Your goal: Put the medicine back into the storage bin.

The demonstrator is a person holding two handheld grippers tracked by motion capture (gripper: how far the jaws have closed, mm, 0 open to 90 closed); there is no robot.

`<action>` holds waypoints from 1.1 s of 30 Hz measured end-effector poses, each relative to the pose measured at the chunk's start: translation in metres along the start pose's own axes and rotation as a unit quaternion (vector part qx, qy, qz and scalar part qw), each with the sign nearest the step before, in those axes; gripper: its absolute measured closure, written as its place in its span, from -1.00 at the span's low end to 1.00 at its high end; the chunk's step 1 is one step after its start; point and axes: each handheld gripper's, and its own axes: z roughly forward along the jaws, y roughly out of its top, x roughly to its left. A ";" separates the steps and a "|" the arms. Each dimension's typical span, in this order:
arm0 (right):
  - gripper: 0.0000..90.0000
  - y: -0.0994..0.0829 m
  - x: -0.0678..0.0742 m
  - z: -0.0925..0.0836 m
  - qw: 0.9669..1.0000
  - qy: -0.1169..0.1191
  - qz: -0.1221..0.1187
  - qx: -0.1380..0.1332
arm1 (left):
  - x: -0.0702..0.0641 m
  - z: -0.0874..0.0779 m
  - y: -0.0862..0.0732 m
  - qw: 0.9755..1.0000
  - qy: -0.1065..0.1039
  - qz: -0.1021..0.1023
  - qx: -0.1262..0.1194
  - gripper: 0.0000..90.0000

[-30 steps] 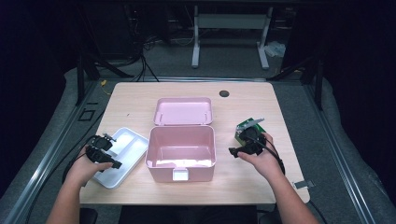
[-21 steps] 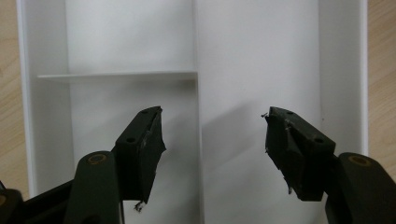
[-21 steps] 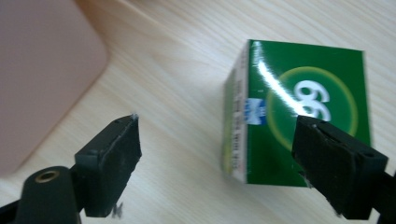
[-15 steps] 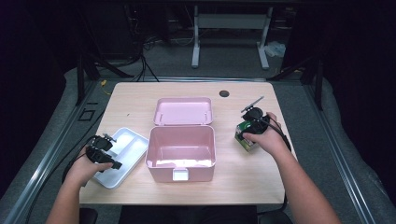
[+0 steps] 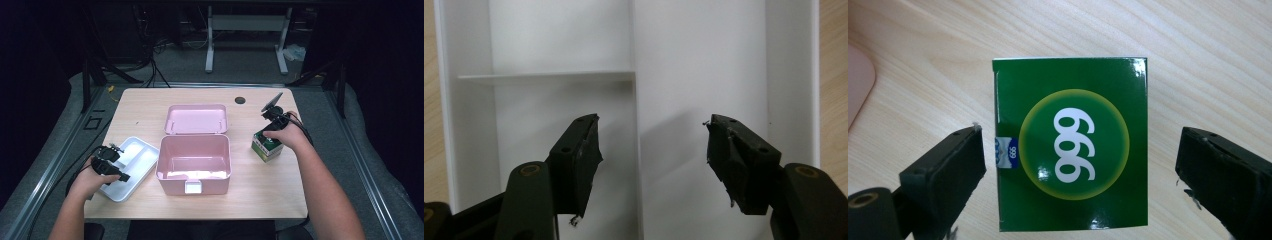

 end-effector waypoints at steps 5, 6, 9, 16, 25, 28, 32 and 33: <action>-0.88 0.003 -0.003 0.005 1.000 0.006 -0.001 0.016 | 0.001 0.001 -0.001 1.000 0.000 -0.001 0.004 -0.16; -0.88 0.003 -0.003 0.005 1.000 0.007 -0.002 0.018 | 0.001 0.002 -0.001 1.000 0.000 -0.001 0.005 -0.16; -0.88 0.004 -0.003 0.009 1.000 0.011 -0.005 0.028 | 0.001 0.002 -0.001 1.000 0.000 -0.002 0.005 -0.16; -0.81 0.005 -0.002 0.015 0.999 0.015 -0.010 0.043 | 0.001 0.002 -0.001 1.000 0.001 -0.001 0.007 -0.16; -0.70 0.006 -0.002 0.019 0.999 0.023 -0.008 0.049 | 0.001 0.003 -0.001 1.000 0.000 0.000 0.010 -0.16; -0.69 0.006 -0.002 0.020 0.998 0.024 -0.007 0.049 | 0.001 0.003 -0.001 1.000 0.000 0.000 0.010 -0.16; -0.67 0.006 -0.003 0.018 0.998 0.024 -0.010 0.051 | 0.001 0.004 -0.001 1.000 0.001 0.000 0.010 -0.16; -0.66 0.006 -0.003 0.018 0.998 0.024 -0.010 0.052 | 0.001 0.004 -0.001 1.000 0.000 0.000 0.010 -0.16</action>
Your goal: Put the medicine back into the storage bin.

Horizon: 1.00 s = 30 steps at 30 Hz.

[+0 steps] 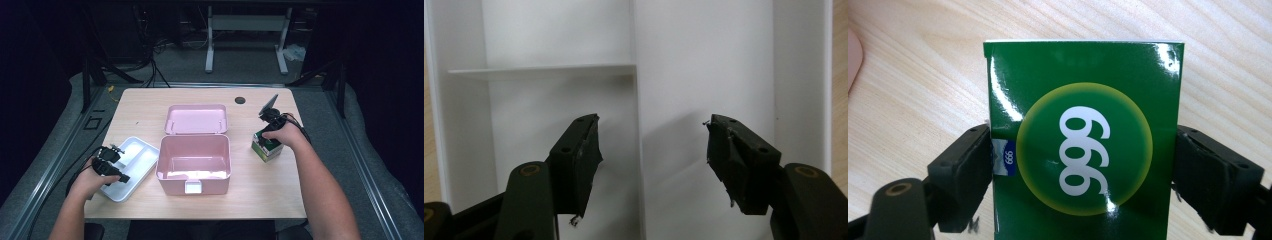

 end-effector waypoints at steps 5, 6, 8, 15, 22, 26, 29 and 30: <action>-0.65 0.000 0.000 -0.001 1.000 -0.001 -0.002 0.003 | 0.000 0.000 0.000 1.000 0.000 -0.003 -0.001 -0.16; -0.65 0.000 0.001 -0.002 1.000 -0.001 -0.002 0.003 | 0.000 0.000 0.000 1.000 0.000 -0.002 0.000 -0.16; -0.65 0.001 0.001 -0.005 1.000 -0.003 -0.003 0.003 | 0.000 0.000 0.000 1.000 0.000 -0.003 -0.001 -0.16; -0.65 0.002 0.004 -0.025 1.000 -0.009 -0.008 -0.007 | 0.000 0.000 0.000 1.000 -0.001 -0.003 -0.002 -0.16; -0.65 0.002 0.009 -0.047 1.000 -0.012 -0.016 -0.015 | 0.001 -0.001 -0.001 1.000 -0.002 0.000 -0.002 -0.16; -0.65 0.002 0.014 -0.058 0.999 -0.014 -0.032 -0.018 | 0.001 -0.001 -0.001 1.000 -0.002 0.000 -0.001 -0.16; -0.65 0.002 0.020 -0.068 0.998 -0.010 -0.060 -0.022 | 0.001 -0.001 -0.001 1.000 -0.003 0.000 0.000 -0.16; -0.65 0.002 0.022 -0.070 0.997 -0.007 -0.068 -0.023 | 0.001 -0.001 -0.001 1.000 -0.002 0.000 0.000 -0.16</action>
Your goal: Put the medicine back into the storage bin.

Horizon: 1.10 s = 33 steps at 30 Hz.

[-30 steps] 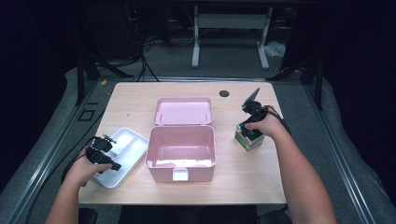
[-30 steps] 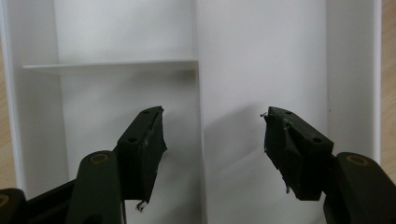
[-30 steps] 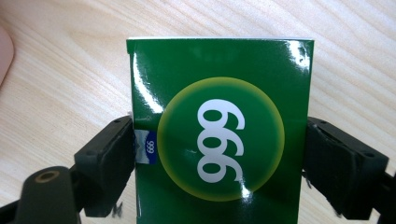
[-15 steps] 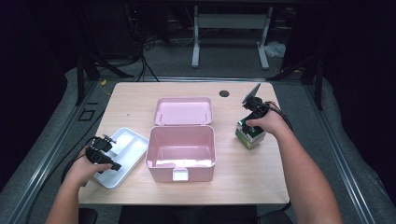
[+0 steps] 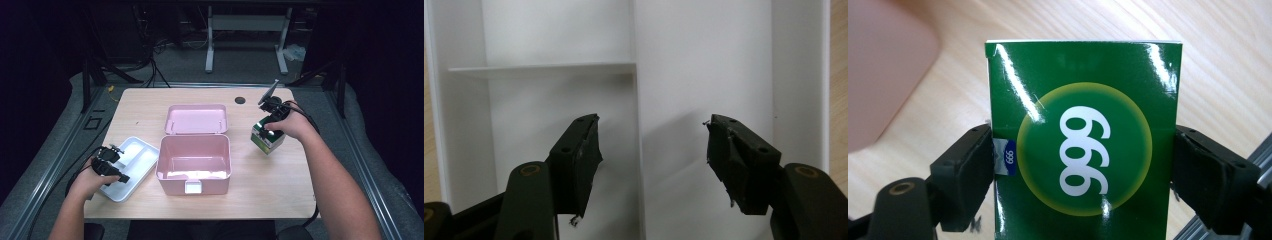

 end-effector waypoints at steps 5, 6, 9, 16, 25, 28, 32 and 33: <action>-0.65 0.003 0.013 -0.014 0.998 0.008 -0.067 -0.007 | 0.000 0.000 0.000 1.000 0.000 -0.002 0.000 -0.16; -0.65 0.004 0.016 -0.017 0.997 0.010 -0.078 -0.008 | -0.001 0.000 0.000 1.000 0.000 -0.003 -0.001 -0.16; -0.65 0.006 0.024 -0.025 0.994 0.012 -0.110 -0.012 | 0.000 0.000 0.000 1.000 -0.001 -0.002 -0.001 -0.16; -0.65 0.011 0.042 -0.039 0.989 0.010 -0.148 -0.001 | 0.001 0.000 0.000 1.000 -0.001 0.000 -0.001 -0.16; -0.64 0.022 0.073 -0.058 0.984 0.028 -0.177 0.008 | 0.000 0.000 -0.001 1.000 -0.002 -0.002 0.000 -0.16; -0.64 0.026 0.087 -0.065 0.981 0.029 -0.190 0.002 | 0.000 0.000 -0.001 1.000 -0.002 0.001 0.002 -0.16; -0.64 0.033 0.109 -0.071 0.976 0.030 -0.216 -0.012 | -0.001 0.000 0.000 1.000 -0.002 -0.001 0.001 -0.16; -0.64 0.035 0.113 -0.071 0.975 0.032 -0.220 -0.012 | -0.001 0.000 0.000 1.000 -0.002 0.000 0.001 -0.16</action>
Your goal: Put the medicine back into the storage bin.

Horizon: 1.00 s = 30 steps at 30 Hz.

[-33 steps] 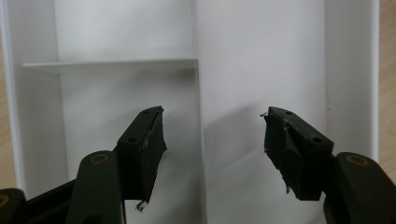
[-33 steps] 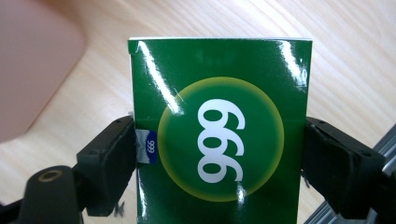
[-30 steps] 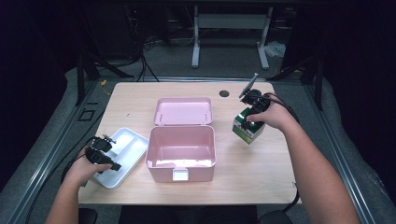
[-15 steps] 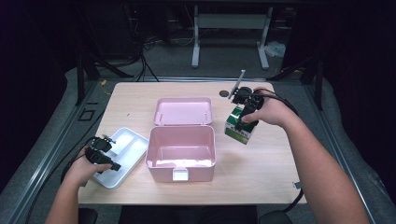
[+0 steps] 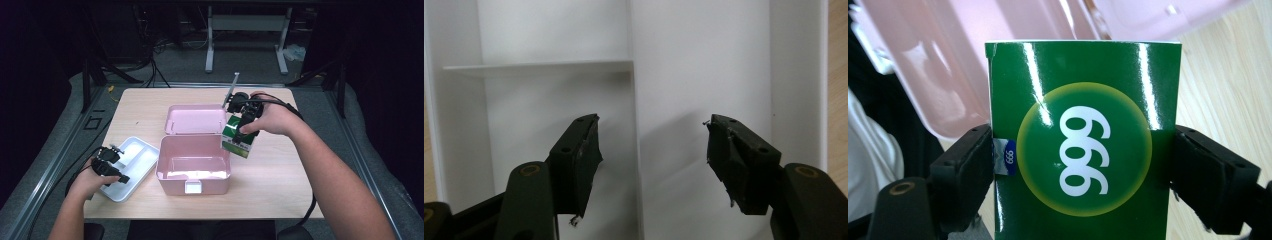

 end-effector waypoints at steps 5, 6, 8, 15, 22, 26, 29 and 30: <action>-0.64 0.016 0.015 0.010 0.998 0.047 -0.019 -0.045 | 0.000 0.000 0.000 1.000 -0.001 0.002 0.002 -0.16; -0.64 0.022 0.019 0.004 0.999 -0.001 -0.033 0.013 | 0.000 0.000 0.000 1.000 -0.001 0.002 0.002 -0.16; -0.64 0.027 0.023 0.008 0.999 0.016 -0.035 -0.008 | 0.001 0.000 0.000 1.000 0.000 0.002 0.002 -0.16; -0.64 0.041 0.035 0.011 0.998 0.017 -0.056 0.002 | 0.000 0.001 0.000 1.000 -0.001 0.002 0.003 -0.16; -0.64 0.048 0.043 0.017 0.995 0.035 -0.093 -0.007 | 0.000 0.002 0.000 1.000 -0.001 0.000 0.003 -0.16; -0.65 0.050 0.047 0.023 0.991 0.029 -0.131 -0.004 | 0.001 0.002 0.000 1.000 -0.001 0.003 0.004 -0.16; -0.65 0.051 0.050 0.028 0.984 0.027 -0.174 0.000 | 0.000 0.002 0.000 1.000 -0.002 0.005 0.006 -0.16; -0.65 0.051 0.051 0.029 0.982 0.025 -0.185 0.000 | 0.000 0.003 0.000 1.000 -0.003 0.005 0.006 -0.16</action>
